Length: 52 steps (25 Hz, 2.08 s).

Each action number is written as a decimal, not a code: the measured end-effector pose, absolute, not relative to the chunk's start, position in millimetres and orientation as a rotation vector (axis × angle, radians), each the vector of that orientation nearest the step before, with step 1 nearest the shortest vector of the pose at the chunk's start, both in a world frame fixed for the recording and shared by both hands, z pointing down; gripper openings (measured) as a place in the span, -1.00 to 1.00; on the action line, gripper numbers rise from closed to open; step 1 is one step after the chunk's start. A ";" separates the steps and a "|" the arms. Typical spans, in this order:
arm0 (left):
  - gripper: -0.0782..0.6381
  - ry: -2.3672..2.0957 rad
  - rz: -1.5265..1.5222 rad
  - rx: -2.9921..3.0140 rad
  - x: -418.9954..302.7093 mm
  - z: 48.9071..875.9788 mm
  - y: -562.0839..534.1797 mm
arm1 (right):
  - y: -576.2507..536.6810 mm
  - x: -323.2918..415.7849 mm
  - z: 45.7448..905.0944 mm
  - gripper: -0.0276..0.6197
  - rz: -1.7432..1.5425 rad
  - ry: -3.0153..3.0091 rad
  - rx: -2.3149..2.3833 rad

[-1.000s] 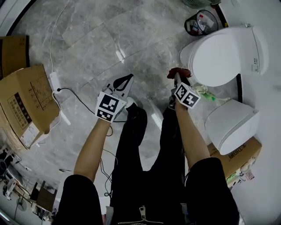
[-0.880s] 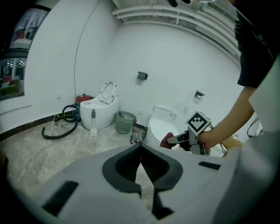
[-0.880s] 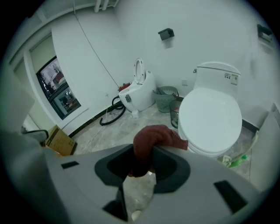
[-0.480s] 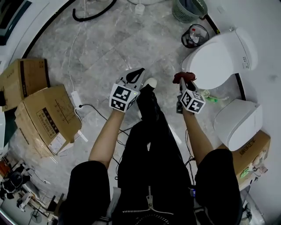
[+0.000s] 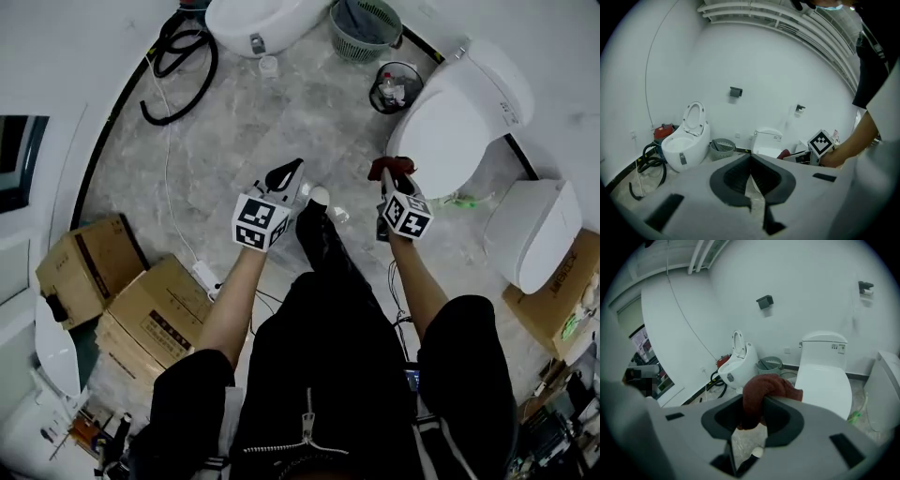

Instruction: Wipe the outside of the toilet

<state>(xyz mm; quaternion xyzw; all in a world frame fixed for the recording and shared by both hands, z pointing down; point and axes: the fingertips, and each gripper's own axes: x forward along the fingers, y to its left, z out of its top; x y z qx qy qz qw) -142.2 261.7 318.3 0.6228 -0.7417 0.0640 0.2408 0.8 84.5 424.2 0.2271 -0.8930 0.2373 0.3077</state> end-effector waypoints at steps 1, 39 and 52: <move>-0.78 -2.009 0.184 1.724 -153.3 312.3 250.8 | 77.1 -5.8 420.1 -0.53 0.634 -2.352 0.623; -0.78 -0.815 0.480 2.593 -301.2 478.0 -186.9 | -151.4 -165.6 591.8 -0.54 1.336 -1.753 1.805; -0.78 -0.743 0.524 2.543 -301.0 609.1 -225.5 | -239.3 -145.4 754.2 -0.54 1.431 -1.584 2.005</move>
